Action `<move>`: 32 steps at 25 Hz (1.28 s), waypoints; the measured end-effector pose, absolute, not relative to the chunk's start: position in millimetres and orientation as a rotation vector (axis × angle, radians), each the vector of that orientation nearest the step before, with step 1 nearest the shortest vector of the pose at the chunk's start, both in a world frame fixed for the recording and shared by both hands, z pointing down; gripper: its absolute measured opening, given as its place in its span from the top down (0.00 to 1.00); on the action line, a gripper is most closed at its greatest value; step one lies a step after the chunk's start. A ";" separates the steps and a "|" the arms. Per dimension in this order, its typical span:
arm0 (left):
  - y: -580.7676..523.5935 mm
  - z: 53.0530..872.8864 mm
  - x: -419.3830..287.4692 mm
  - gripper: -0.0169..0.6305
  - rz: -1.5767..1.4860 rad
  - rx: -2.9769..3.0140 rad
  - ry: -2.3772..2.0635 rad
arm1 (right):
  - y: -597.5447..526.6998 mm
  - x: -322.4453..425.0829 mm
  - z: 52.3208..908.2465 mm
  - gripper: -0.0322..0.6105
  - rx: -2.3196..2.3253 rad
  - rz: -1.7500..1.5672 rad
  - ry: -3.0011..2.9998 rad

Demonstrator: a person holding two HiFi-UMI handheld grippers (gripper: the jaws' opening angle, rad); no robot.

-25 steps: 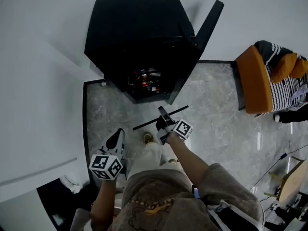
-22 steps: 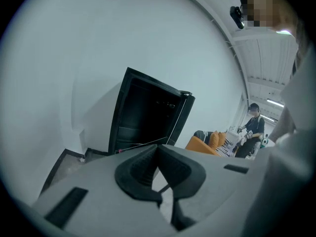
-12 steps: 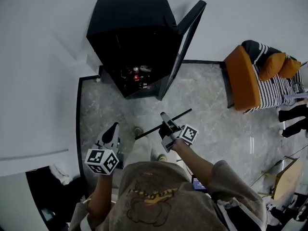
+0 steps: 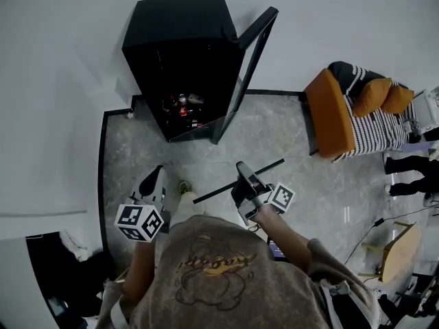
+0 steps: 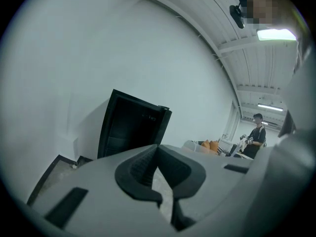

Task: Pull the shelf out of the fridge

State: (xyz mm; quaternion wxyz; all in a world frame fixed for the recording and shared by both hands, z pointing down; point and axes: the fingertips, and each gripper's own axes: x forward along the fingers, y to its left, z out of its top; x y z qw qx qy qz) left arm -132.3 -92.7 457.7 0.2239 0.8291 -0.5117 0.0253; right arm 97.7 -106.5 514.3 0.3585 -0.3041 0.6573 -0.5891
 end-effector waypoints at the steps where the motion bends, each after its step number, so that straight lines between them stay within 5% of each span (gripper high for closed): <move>1: -92.9 454.4 -133.0 0.96 0.063 2.293 -1.417 | -103.9 100.3 506.3 0.90 -0.778 -1.510 1.691; 32: -83.3 435.0 -148.3 0.96 -0.035 2.275 -1.482 | -57.4 106.4 457.4 0.90 -0.679 -1.473 1.649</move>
